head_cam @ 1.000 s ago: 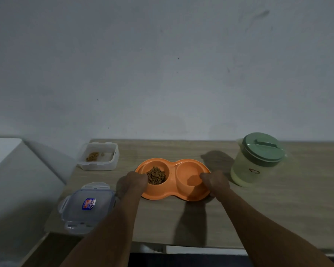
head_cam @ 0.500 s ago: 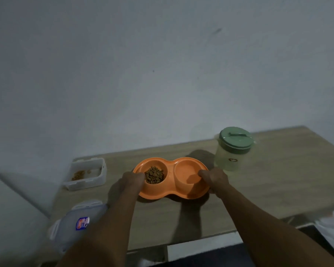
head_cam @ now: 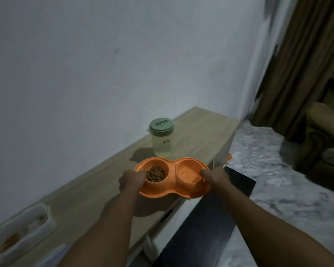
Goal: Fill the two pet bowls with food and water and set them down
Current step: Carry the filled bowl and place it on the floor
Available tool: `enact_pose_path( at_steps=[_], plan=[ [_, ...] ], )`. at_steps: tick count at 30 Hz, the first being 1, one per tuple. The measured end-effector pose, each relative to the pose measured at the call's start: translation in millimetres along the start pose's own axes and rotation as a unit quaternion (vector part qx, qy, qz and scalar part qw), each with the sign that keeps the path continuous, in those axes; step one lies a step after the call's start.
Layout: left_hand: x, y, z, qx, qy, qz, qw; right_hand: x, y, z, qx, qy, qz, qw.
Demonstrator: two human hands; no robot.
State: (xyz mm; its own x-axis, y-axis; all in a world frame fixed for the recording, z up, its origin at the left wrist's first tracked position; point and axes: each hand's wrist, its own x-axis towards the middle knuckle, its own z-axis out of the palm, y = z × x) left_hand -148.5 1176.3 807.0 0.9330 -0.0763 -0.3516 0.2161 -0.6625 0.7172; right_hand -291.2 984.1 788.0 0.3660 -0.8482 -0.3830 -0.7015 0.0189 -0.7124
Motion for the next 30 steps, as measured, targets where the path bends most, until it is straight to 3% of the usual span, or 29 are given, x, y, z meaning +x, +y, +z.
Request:
enact_pose_path(
  at_steps=[14,22,30],
  plan=[
    [-121,106,190,0.075,-0.182,0.142,0.970,9,140,-201,0.127,0.204,0.152,0.959],
    [-176,192,348,0.086,-0.251,0.172,0.949,82,205,-328,0.135,0.238,0.183,0.944],
    [-221,300,481,0.104,-0.271,0.185,0.939,189,232,-456,0.133,0.276,0.188,0.933]
  ],
)
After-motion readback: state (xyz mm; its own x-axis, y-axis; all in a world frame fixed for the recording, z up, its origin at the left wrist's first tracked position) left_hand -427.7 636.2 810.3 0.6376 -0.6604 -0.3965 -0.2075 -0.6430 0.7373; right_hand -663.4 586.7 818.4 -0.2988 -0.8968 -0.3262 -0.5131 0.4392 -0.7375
